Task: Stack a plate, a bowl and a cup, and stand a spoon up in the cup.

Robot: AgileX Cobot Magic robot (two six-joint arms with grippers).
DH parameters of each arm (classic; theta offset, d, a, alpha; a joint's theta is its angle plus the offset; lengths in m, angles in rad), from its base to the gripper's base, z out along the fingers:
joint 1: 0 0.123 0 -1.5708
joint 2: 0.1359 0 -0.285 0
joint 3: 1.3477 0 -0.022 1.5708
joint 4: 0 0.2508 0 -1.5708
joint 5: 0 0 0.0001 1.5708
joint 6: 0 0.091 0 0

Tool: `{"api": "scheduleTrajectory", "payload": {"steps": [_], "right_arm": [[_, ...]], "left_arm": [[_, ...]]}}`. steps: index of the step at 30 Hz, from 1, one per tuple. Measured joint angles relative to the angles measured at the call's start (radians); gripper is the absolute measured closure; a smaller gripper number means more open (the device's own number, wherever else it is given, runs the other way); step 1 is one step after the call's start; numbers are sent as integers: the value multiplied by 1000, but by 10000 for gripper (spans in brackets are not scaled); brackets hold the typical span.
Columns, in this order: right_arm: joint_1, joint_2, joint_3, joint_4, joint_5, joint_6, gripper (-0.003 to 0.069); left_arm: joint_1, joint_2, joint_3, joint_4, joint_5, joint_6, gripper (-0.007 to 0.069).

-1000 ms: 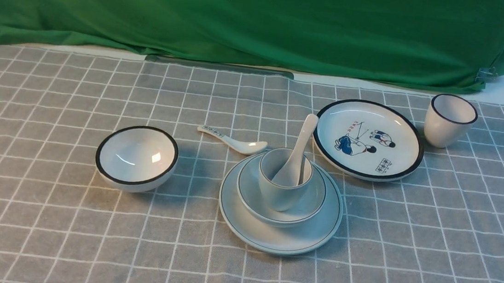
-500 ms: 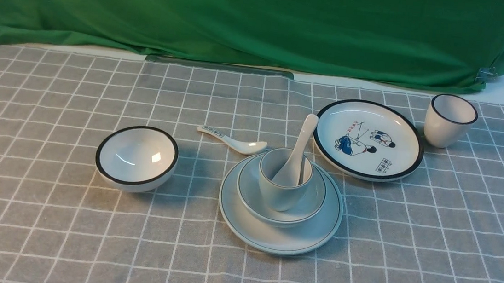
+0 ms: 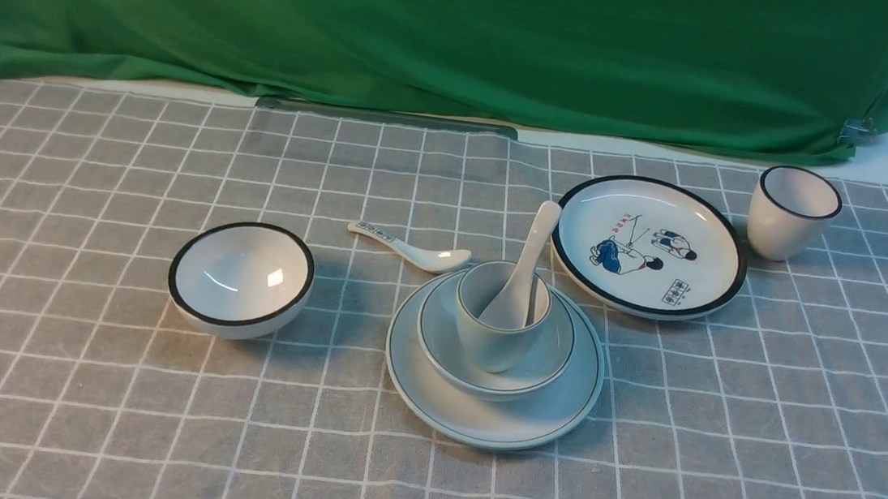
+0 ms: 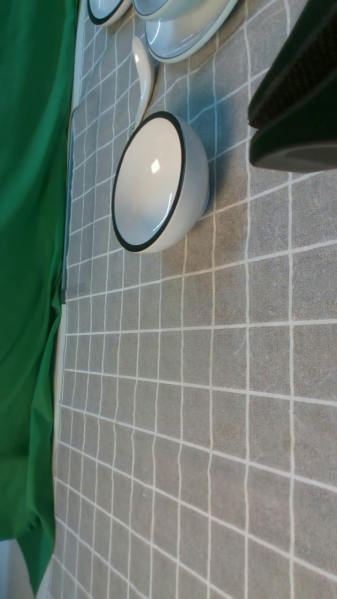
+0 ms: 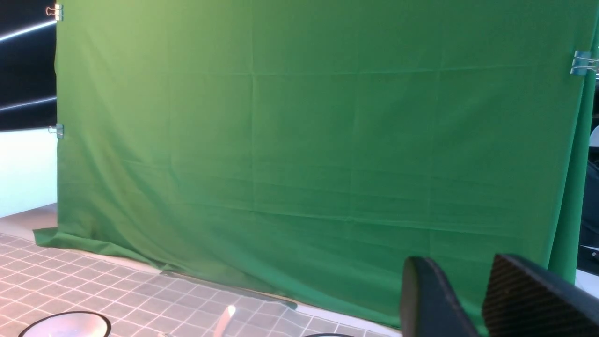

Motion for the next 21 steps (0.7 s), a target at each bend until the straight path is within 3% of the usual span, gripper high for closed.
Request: {"api": "scheduleTrajectory", "payload": {"steps": [5,8,12,21], "right_arm": [[0,0,0,13,-3,1,418],[0,0,4,86,-31,-10,418],[0,5,22,249,-86,-130,418],[-5,22,38,286,-61,-175,418]], "left_arm": [[0,0,0,0,0,0,607],[0,0,0,0,0,0,607],[0,0,0,0,0,0,607],[0,0,0,4,0,0,607]]}}
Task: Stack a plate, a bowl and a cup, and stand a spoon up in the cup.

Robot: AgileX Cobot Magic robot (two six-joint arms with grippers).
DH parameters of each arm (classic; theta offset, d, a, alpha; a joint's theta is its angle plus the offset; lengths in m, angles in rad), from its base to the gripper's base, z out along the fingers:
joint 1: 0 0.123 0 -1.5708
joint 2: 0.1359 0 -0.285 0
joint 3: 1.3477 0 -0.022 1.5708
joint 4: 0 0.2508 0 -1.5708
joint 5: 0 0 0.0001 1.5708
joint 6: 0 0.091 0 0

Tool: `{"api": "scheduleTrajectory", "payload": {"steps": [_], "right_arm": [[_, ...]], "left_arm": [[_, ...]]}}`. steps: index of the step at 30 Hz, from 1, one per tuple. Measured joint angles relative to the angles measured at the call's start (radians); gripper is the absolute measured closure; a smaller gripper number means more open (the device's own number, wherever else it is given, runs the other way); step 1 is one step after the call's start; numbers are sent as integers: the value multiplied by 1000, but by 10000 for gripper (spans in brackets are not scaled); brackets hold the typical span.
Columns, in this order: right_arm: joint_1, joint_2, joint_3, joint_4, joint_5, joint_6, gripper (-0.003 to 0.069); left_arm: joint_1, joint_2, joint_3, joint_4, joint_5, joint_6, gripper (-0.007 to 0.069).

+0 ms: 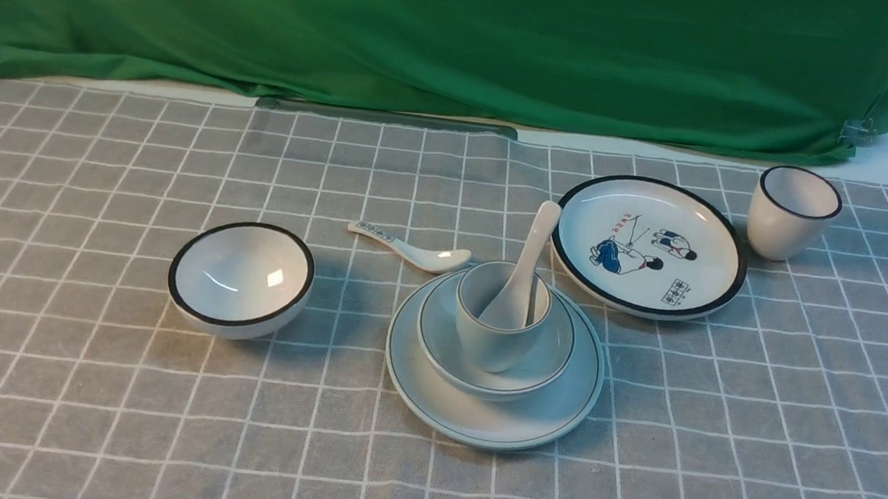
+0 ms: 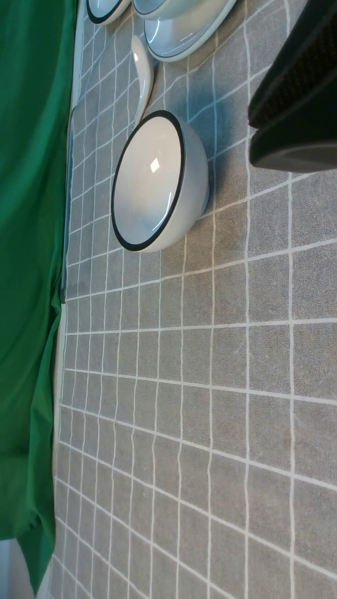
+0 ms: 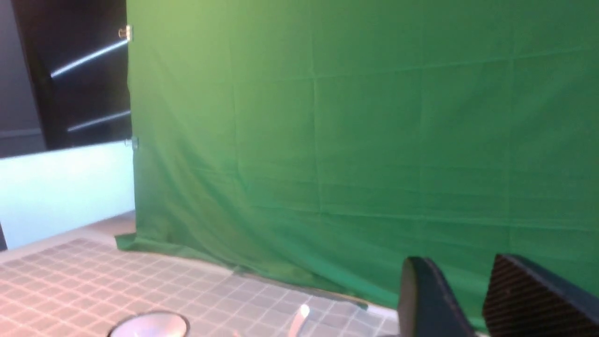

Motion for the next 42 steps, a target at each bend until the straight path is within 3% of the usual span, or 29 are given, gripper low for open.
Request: {"api": "scheduleTrajectory", "payload": {"steps": [6,9,13,42], "right_arm": [[-172,-22,88,-2,59,-38,418],[-349,-20,215,-4,82,-107,418],[-463,-19,402,-6,76,-134,418],[-443,-19,473,-6,76,-110,418]], "left_arm": [[0,0,0,0,0,-1,607],[0,0,0,3,0,-1,607],[0,0,0,7,0,1,607],[0,0,0,8,3,3,607]]}}
